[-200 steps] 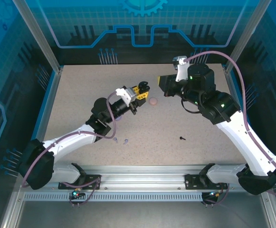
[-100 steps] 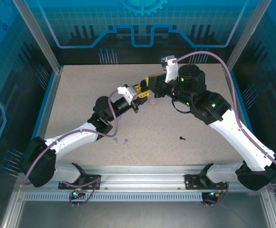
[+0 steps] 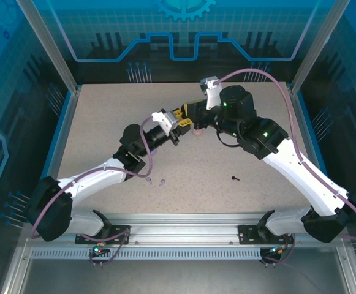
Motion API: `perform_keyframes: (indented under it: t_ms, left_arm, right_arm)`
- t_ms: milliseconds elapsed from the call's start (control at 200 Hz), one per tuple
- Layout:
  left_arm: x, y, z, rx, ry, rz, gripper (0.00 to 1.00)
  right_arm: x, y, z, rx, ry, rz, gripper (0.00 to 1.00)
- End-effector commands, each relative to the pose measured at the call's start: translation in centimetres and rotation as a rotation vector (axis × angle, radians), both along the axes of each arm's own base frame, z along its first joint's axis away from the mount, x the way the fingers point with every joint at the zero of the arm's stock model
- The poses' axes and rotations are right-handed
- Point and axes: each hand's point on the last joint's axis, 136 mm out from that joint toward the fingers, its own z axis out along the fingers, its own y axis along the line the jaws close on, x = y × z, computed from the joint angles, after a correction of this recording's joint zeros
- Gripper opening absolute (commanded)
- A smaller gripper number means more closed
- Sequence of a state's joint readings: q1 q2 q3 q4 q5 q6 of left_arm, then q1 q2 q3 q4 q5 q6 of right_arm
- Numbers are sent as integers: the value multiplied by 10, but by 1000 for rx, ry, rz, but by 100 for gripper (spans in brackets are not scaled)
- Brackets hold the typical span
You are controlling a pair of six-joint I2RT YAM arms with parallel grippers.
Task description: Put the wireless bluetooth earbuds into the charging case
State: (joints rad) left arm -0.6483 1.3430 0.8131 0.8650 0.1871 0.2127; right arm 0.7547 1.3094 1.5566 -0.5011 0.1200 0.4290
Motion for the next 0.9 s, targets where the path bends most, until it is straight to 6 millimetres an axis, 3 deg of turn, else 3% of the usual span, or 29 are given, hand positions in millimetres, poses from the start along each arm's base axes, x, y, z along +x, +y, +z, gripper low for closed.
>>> perform_keyframes:
  t_ms: [0, 345, 725, 835, 895]
  left_arm:
    - [-4, 1, 24, -30, -64, 9, 0]
    - [-5, 0, 25, -34, -60, 5, 0]
    - [-3, 0, 24, -33, -50, 7, 0]
    - [-2, -1, 23, -32, -46, 7, 0]
    - [-2, -1, 23, -33, -44, 6, 0]
  right_arm:
    - [-8, -3, 1, 0, -13, 3, 12]
    - [-7, -5, -9, -27, 1, -9, 12]
    - [-17, 16, -30, -88, 46, 130, 11]
    - [-17, 14, -33, -95, 46, 120, 14]
    - [-16, 12, -29, -91, 38, 108, 20]
